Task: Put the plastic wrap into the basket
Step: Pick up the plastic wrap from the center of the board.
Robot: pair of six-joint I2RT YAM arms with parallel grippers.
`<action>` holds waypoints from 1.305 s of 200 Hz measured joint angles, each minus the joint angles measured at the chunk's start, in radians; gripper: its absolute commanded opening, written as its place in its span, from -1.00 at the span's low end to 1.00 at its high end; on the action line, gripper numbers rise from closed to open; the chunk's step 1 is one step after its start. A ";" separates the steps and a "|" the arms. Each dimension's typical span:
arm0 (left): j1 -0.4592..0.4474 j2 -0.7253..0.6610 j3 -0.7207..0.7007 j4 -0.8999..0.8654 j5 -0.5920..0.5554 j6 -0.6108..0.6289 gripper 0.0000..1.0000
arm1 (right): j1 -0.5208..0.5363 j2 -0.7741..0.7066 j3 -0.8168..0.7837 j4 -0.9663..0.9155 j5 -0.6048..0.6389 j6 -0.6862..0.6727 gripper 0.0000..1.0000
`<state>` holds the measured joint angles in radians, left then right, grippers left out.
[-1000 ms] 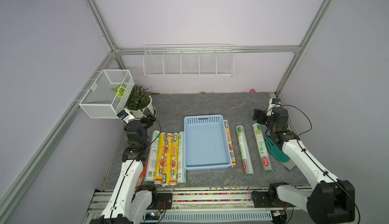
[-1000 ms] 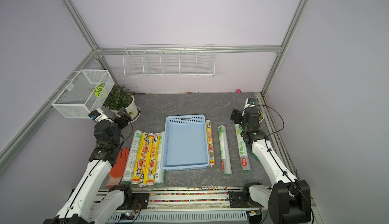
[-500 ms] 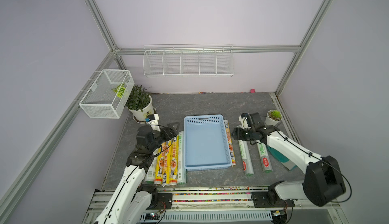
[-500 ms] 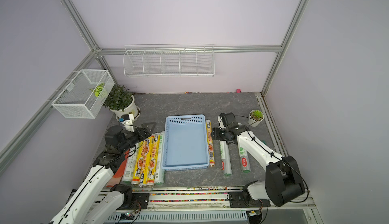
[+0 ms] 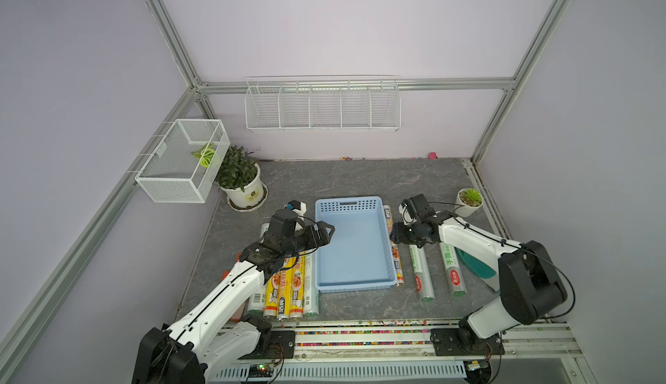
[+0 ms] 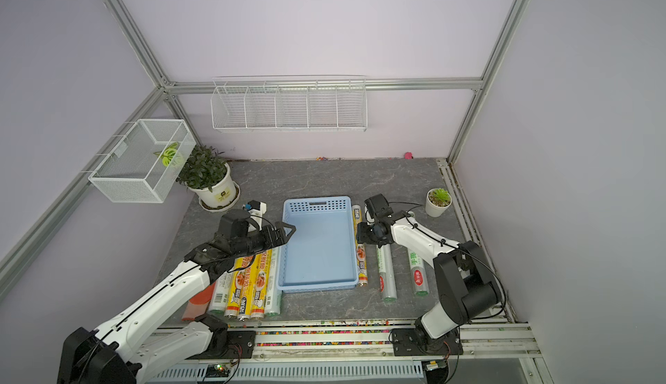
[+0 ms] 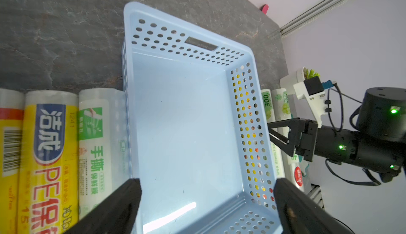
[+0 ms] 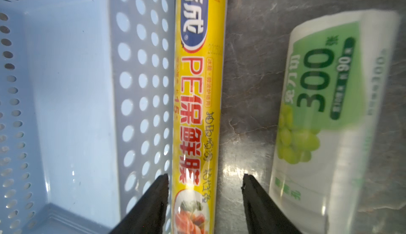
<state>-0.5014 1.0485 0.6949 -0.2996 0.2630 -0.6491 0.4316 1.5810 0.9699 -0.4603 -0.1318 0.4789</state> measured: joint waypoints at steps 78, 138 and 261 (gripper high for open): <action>-0.063 0.065 0.061 -0.024 -0.014 0.000 1.00 | 0.009 0.119 0.066 -0.009 -0.006 -0.006 0.06; -0.078 0.090 0.098 -0.063 -0.130 -0.003 1.00 | 0.021 0.163 0.106 -0.059 0.089 -0.008 0.13; -0.078 0.087 0.117 -0.095 -0.259 -0.014 1.00 | 0.092 0.249 0.166 -0.145 0.252 0.083 -0.14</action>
<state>-0.5793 1.1351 0.8120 -0.3950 0.0036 -0.6628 0.5240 1.8297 1.1355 -0.6048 0.1204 0.5617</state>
